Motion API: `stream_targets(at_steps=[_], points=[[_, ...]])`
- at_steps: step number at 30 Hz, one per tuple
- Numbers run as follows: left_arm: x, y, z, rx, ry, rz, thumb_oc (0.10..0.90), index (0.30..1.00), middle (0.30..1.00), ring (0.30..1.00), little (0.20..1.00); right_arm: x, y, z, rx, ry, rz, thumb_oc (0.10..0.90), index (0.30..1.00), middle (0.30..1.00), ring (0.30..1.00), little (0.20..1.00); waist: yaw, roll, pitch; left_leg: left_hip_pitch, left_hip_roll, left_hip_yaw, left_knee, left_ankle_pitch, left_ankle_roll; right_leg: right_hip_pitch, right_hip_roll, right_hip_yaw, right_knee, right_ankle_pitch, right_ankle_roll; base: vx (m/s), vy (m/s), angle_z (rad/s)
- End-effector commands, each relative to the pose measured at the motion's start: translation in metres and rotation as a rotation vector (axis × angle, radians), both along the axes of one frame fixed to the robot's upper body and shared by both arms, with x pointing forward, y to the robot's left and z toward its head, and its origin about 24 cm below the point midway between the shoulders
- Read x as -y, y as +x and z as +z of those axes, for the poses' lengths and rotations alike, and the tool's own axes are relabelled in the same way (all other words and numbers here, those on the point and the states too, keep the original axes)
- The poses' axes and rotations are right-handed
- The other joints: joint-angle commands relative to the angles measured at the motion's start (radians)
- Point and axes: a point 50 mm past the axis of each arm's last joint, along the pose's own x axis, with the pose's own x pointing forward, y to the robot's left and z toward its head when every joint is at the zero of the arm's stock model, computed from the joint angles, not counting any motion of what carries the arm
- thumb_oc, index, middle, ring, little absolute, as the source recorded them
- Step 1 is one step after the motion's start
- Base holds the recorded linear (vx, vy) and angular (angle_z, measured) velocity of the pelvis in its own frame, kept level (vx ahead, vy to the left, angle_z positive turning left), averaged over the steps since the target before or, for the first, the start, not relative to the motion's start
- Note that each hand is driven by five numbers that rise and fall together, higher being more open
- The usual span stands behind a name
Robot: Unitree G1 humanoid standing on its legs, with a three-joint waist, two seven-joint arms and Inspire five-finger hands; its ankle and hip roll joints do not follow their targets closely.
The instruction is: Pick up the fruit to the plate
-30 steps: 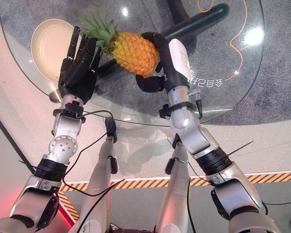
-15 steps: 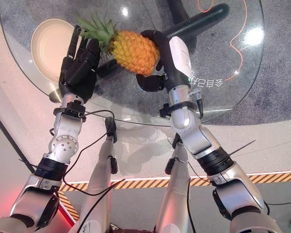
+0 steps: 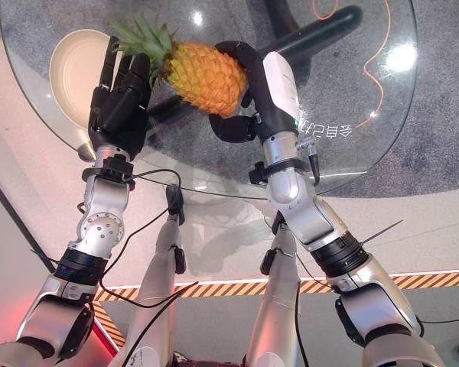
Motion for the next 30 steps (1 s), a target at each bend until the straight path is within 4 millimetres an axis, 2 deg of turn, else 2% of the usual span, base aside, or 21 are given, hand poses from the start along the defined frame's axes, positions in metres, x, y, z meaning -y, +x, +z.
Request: stream_targets(at_steps=[1,12,24,30], points=[[0.0247,-0.0202,0.0516,0.252,0.022,-0.054,0.800,0.900,0.900,0.900,0.900,-0.0511,-0.0630,0.0778,0.413,0.059,0.360,0.100,0.300,0.300,0.300,0.200,0.010,-0.007,-0.025,0.030,0.015,-0.015,0.011,-0.031,-0.002,0.026,-0.021,-0.043,-0.061,0.071,0.030,0.00,0.000,0.00],[0.0221,-0.0185,0.0506,0.212,0.011,0.010,0.800,0.900,0.900,0.900,0.900,-0.0532,-0.0648,0.0797,0.417,0.069,0.380,0.100,0.300,0.300,0.300,0.200,0.012,-0.009,-0.025,0.032,0.014,-0.015,0.006,-0.029,-0.002,0.031,-0.019,-0.048,-0.064,0.070,0.030,0.00,0.000,0.00],[0.0245,-0.0163,0.0496,0.187,-0.014,-0.018,0.800,0.900,0.900,0.900,0.900,-0.0562,-0.0681,0.0815,0.427,0.074,0.404,0.100,0.300,0.300,0.300,0.200,0.011,-0.011,-0.025,0.029,0.015,-0.015,0.010,-0.027,-0.003,0.032,-0.019,-0.048,-0.063,0.069,0.030,0.00,0.000,0.00],[0.0296,-0.0170,0.0471,0.189,-0.053,-0.104,0.800,0.900,0.900,0.900,0.900,-0.0584,-0.0694,0.0804,0.419,0.065,0.421,0.100,0.300,0.300,0.300,0.200,0.010,-0.010,-0.025,0.026,0.016,-0.014,0.016,-0.028,-0.004,0.026,-0.018,-0.045,-0.059,0.070,0.029,0.00,0.000,0.00]])
